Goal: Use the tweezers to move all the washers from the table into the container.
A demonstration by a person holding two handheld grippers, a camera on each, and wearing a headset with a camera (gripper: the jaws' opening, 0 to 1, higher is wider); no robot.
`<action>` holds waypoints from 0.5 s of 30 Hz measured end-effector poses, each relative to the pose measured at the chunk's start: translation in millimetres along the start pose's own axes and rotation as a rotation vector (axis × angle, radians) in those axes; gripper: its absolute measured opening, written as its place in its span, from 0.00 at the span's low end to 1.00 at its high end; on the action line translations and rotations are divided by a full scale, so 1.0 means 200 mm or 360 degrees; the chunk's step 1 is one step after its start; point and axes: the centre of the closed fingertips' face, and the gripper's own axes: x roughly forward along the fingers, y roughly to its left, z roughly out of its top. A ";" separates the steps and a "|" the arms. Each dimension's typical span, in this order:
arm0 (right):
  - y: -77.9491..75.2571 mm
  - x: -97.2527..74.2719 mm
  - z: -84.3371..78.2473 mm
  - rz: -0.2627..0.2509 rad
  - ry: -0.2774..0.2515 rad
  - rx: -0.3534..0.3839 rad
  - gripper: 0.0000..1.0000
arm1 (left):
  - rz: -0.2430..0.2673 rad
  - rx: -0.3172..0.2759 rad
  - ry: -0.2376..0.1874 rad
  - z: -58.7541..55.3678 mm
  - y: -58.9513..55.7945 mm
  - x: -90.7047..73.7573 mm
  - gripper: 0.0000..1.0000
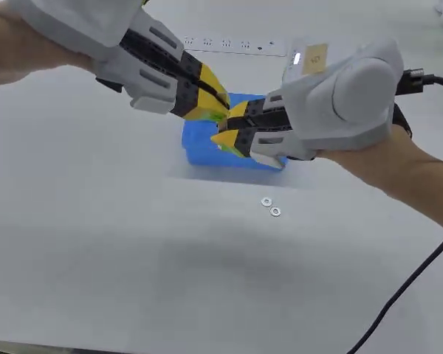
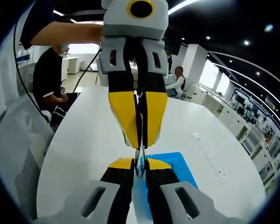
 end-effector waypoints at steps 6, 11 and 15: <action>-0.12 -0.01 -0.01 -0.0047 0.0009 -0.0028 0.10 | 0.0016 0.0048 -0.0009 0.00 0.13 0.03 0.06; -0.20 0.02 -0.08 -0.0077 0.0029 0.0004 0.10 | 0.0022 0.0051 -0.0009 -0.03 0.22 0.09 0.06; -0.24 0.06 -0.16 -0.0069 0.0056 0.0033 0.10 | 0.0013 0.0027 0.0010 -0.08 0.25 0.14 0.07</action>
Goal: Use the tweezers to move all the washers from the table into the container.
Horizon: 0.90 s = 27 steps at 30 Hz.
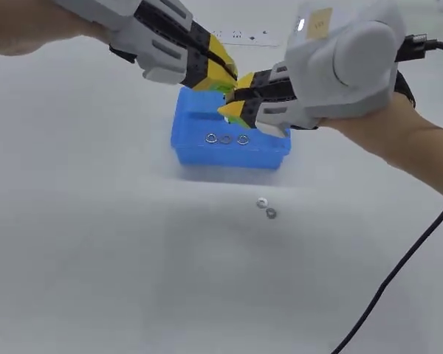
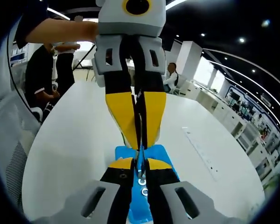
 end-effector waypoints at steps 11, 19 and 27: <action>-0.05 0.12 -0.19 0.0039 0.0072 0.0073 0.10 | -0.0019 -0.0091 0.0039 -0.17 0.09 0.14 0.07; -0.03 0.17 -0.27 0.0070 0.0108 0.0114 0.10 | -0.0057 -0.0140 0.0054 -0.23 0.08 0.21 0.07; -0.04 0.16 -0.29 0.0058 0.0100 0.0150 0.11 | -0.0067 -0.0153 0.0043 -0.23 0.08 0.23 0.07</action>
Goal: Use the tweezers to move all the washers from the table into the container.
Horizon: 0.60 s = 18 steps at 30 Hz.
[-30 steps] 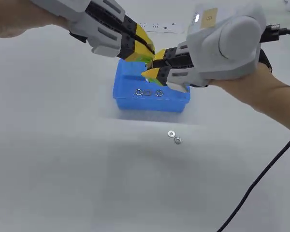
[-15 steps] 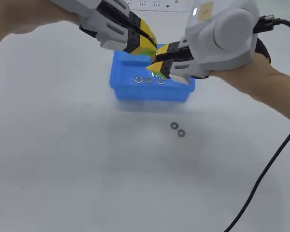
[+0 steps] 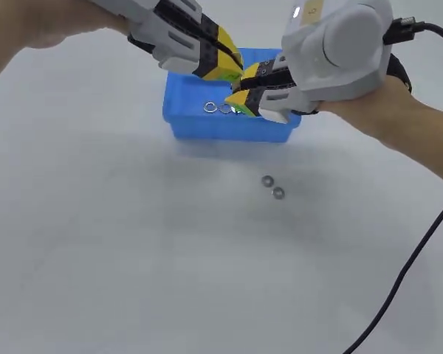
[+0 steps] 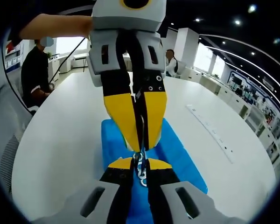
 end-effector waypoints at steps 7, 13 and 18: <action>0.00 -0.03 0.02 -0.0021 -0.0014 -0.0015 0.11 | 0.0000 0.0027 -0.0003 0.04 -0.03 -0.02 0.06; -0.01 -0.09 0.09 -0.0058 -0.0060 -0.0024 0.12 | 0.0031 0.0073 -0.0023 0.11 -0.05 -0.08 0.06; 0.02 -0.14 0.14 -0.0074 -0.0097 -0.0035 0.12 | 0.0049 0.0108 -0.0027 0.18 -0.10 -0.13 0.06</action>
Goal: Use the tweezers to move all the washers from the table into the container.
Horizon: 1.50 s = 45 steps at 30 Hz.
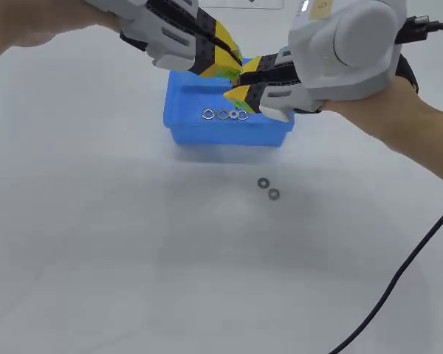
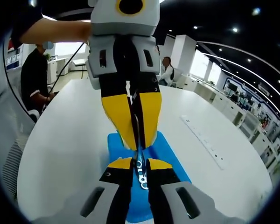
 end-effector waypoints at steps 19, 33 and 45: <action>0.23 -0.24 0.10 -0.0013 -0.0061 -0.0049 0.12 | -0.0042 0.0091 -0.0010 0.19 -0.27 -0.06 0.07; 0.42 -0.32 -0.04 0.0006 0.0003 0.0035 0.12 | -0.0103 0.0037 -0.0050 0.17 -0.46 0.07 0.07; 0.46 -0.27 -0.17 0.0007 0.0057 0.0096 0.12 | -0.0108 -0.0056 -0.0059 0.07 -0.49 0.15 0.07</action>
